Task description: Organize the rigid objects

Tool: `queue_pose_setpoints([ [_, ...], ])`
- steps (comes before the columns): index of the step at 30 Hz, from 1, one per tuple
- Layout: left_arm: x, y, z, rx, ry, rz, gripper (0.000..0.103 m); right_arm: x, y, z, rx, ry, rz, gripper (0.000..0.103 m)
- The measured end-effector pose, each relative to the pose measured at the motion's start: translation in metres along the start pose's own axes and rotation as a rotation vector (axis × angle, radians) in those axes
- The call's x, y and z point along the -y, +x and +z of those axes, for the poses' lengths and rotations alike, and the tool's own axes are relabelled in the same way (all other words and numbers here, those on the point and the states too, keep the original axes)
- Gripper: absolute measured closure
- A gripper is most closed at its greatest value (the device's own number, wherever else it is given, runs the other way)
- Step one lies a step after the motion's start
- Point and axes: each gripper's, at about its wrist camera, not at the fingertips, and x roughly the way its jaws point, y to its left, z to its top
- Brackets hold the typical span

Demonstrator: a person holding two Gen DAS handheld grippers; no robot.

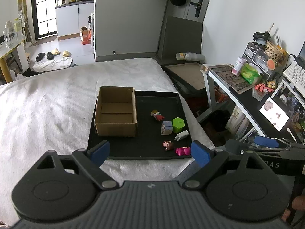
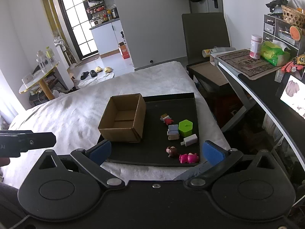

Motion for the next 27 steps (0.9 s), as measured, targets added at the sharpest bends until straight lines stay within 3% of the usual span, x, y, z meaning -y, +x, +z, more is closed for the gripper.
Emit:
queue_pose_setpoints([
  [27, 0.003, -0.004, 0.003, 0.009, 0.062, -0.095, 0.012, -0.009, -0.003, 0.003, 0.054, 0.011, -0.087, 0.000],
])
